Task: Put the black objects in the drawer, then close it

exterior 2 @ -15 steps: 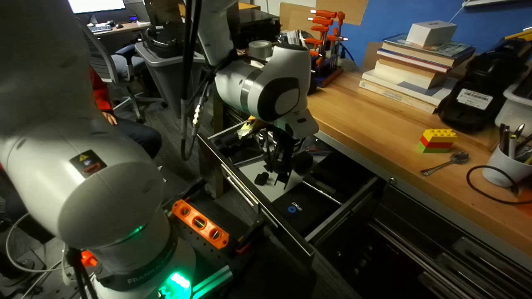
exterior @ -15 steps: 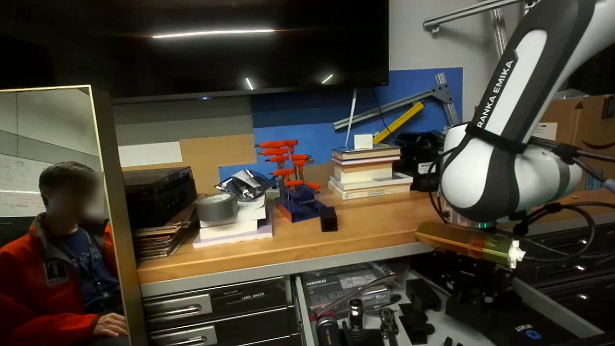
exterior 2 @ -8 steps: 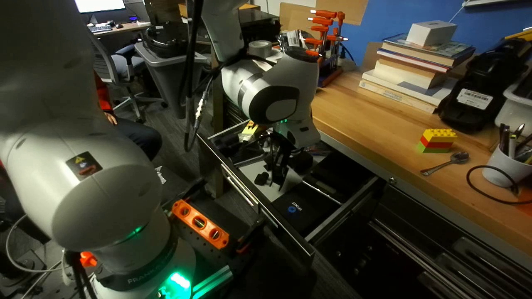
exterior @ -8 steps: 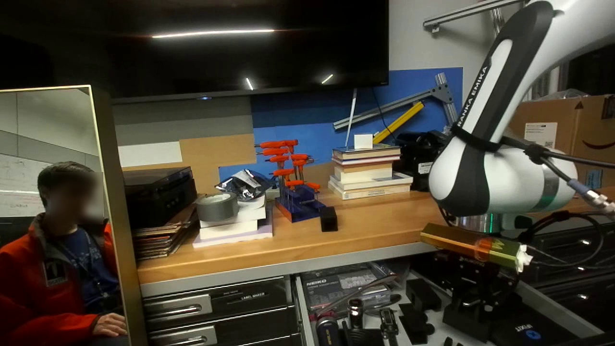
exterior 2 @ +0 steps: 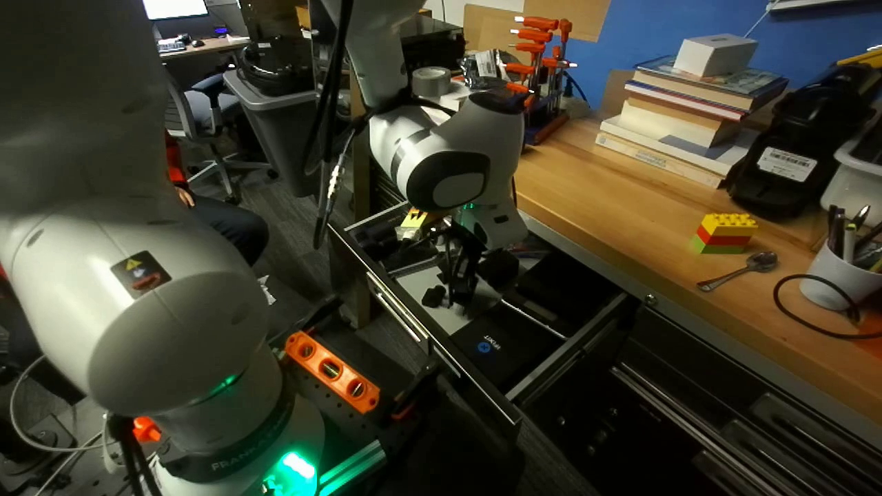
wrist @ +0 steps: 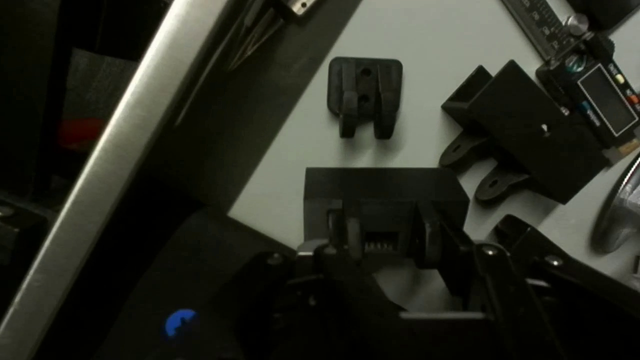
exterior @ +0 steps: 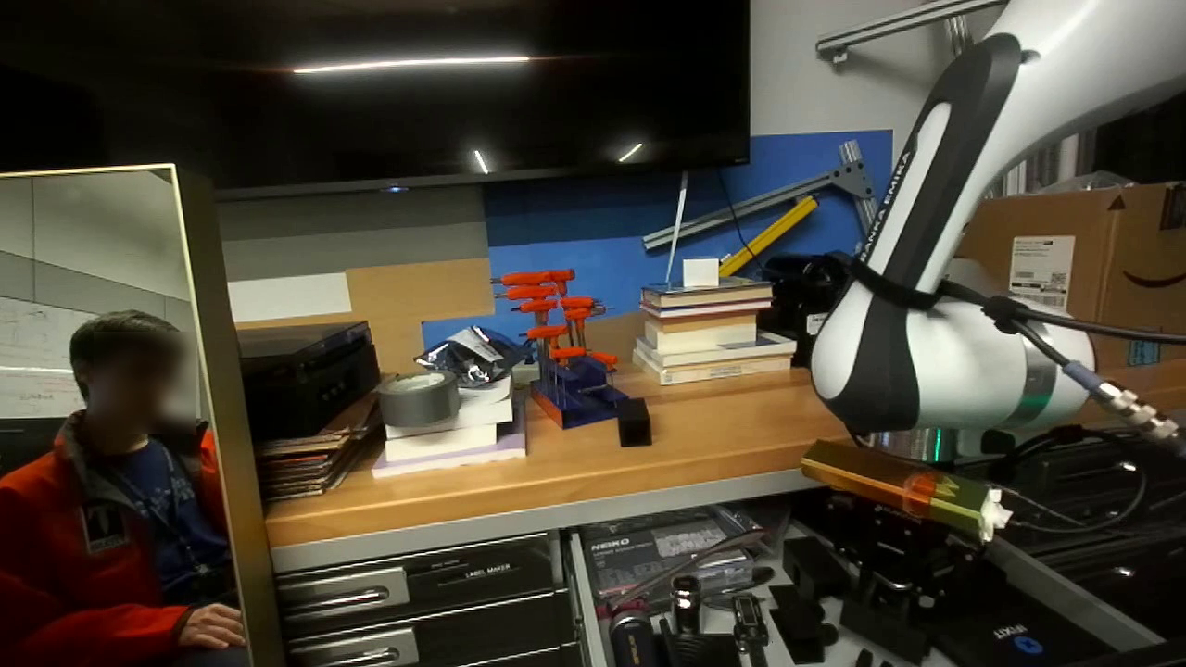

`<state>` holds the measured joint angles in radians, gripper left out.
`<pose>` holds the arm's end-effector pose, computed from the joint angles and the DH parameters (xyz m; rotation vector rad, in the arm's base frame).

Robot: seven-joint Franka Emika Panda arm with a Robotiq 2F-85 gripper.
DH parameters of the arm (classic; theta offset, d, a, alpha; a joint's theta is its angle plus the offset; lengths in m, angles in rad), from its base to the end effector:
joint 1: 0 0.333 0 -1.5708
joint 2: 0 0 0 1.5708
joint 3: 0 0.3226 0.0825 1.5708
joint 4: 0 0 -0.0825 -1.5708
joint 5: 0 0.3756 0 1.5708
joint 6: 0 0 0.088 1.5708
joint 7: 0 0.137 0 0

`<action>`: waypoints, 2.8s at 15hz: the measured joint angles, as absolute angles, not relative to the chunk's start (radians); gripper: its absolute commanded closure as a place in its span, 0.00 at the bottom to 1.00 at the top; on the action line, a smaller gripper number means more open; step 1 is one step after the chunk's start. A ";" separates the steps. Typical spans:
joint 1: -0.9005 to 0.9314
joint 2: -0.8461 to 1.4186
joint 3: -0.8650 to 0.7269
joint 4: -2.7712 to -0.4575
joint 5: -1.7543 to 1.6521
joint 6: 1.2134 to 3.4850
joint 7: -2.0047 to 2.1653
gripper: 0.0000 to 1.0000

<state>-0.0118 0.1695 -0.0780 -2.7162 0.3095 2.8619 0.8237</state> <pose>0.3903 -0.0513 0.1554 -2.5359 1.7556 0.0684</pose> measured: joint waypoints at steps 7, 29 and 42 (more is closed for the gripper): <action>0.096 0.253 -0.188 -2.709 0.230 3.023 0.962 0.23; 0.099 0.053 -0.091 -2.323 0.176 2.538 0.528 0.00; 0.054 0.342 -0.013 -2.008 0.211 2.535 0.172 0.00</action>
